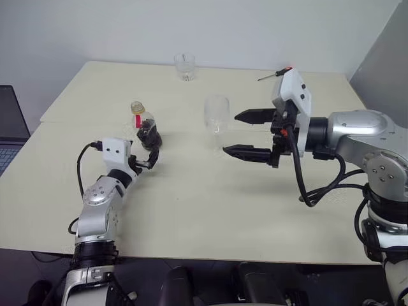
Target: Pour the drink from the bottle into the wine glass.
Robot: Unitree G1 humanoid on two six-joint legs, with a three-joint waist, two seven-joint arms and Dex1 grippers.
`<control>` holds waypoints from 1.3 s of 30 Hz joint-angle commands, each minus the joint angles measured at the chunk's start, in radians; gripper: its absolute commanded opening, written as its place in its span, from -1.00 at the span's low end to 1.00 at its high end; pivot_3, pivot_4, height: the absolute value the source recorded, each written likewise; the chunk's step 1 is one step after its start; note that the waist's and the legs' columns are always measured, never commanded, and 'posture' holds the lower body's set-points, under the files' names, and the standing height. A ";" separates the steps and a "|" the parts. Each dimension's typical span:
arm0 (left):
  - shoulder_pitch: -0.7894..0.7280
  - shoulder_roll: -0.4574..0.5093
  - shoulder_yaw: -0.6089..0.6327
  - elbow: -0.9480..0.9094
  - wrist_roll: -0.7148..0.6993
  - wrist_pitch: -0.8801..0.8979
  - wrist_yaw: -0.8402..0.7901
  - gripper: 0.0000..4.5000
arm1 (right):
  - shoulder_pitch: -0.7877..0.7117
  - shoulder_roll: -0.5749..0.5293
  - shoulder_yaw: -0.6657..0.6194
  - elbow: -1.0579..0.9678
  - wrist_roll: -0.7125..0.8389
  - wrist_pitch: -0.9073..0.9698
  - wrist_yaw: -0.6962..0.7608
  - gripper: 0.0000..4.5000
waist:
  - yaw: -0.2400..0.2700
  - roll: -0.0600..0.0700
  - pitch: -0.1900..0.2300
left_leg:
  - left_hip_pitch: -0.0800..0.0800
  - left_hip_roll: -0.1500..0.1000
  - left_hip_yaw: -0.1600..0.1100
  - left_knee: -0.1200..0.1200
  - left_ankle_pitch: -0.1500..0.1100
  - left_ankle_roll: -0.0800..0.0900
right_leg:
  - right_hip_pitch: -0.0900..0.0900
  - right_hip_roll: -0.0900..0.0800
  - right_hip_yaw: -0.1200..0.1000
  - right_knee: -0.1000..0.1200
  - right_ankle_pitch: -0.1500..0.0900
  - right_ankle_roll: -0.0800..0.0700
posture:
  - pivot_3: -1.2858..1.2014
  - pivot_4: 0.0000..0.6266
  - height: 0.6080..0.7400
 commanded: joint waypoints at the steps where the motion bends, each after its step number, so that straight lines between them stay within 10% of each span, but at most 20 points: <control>1: -0.031 0.034 0.004 0.022 0.010 -0.040 -0.027 1.00 | -0.016 -0.005 -0.004 -0.036 0.019 0.002 -0.019 0.99 | 0.000 0.000 0.000 | 0.000 0.000 0.000 0.000 0.000 0.000 | 0.000 0.000 0.000 0.000 0.000 0.000 | 0.03 -0.52 1.00; 35: -0.463 0.041 -0.066 0.722 0.094 -0.347 -0.148 1.00 | -0.030 -0.049 0.023 -0.045 0.034 0.001 -0.053 0.99 | 0.003 0.000 0.000 | -0.005 -0.001 -0.001 0.001 0.000 0.000 | -0.003 0.000 -0.007 0.000 0.000 0.000 | 0.03 -0.52 1.00; 39: -0.483 0.022 -0.054 0.748 0.081 -0.377 -0.158 0.58 | -0.030 -0.057 0.026 -0.043 0.028 0.000 -0.054 1.00 | 0.003 0.000 0.000 | -0.006 -0.001 -0.001 0.001 0.000 0.000 | -0.003 0.000 -0.007 0.000 0.000 0.000 | 0.03 -0.52 1.00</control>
